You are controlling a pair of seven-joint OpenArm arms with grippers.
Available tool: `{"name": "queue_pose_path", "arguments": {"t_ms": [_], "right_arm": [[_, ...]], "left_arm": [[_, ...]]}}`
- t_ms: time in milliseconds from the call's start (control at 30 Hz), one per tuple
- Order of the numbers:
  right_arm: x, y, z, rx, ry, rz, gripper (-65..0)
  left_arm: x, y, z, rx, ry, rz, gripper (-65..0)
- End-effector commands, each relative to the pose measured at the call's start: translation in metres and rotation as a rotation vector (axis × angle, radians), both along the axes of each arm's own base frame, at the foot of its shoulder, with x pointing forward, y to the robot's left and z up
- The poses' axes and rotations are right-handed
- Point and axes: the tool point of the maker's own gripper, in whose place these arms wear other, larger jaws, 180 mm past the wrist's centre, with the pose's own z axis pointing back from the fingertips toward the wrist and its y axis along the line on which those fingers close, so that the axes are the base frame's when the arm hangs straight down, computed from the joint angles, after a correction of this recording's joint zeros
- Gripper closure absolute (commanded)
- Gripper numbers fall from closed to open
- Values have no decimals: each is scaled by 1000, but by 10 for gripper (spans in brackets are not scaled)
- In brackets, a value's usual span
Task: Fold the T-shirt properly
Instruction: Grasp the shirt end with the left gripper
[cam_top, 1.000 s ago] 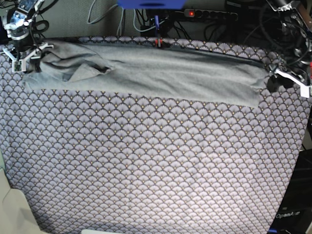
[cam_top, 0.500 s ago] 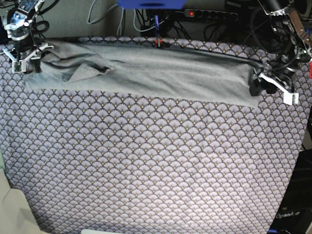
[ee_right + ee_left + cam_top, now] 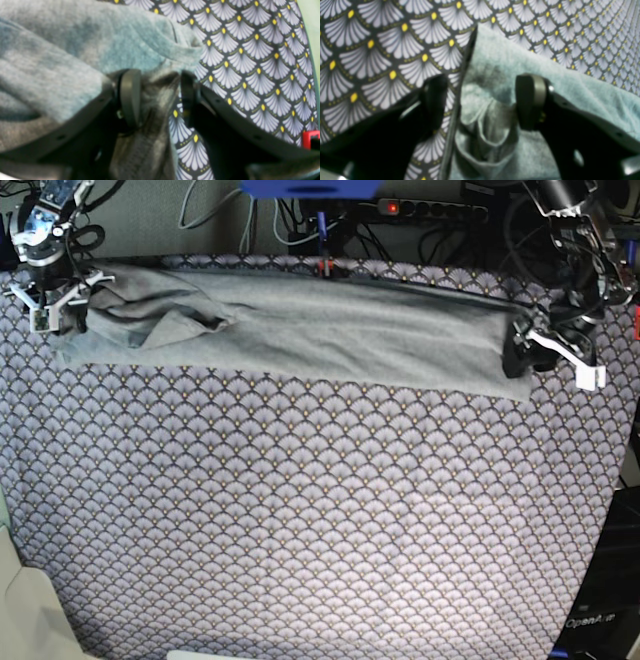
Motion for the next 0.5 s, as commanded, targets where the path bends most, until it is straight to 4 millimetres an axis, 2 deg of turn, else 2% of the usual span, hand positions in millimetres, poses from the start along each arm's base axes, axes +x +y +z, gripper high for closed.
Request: {"name": "queue_pose_path", "arguments": {"t_ms": [0,400,467], "right_arm": [[4,-3,8,-10,-24,9,-270],[5,-2,8,-7,-28,7,-270],[12,-2,11,-8,-43,8,-270]], "left_arm": [[-8,-3,-7,10,49,-17,-422],[-32,-16,-24,-19,119,-30,-422],[-37,-20,-28,-23,161,-55,-422]]}}
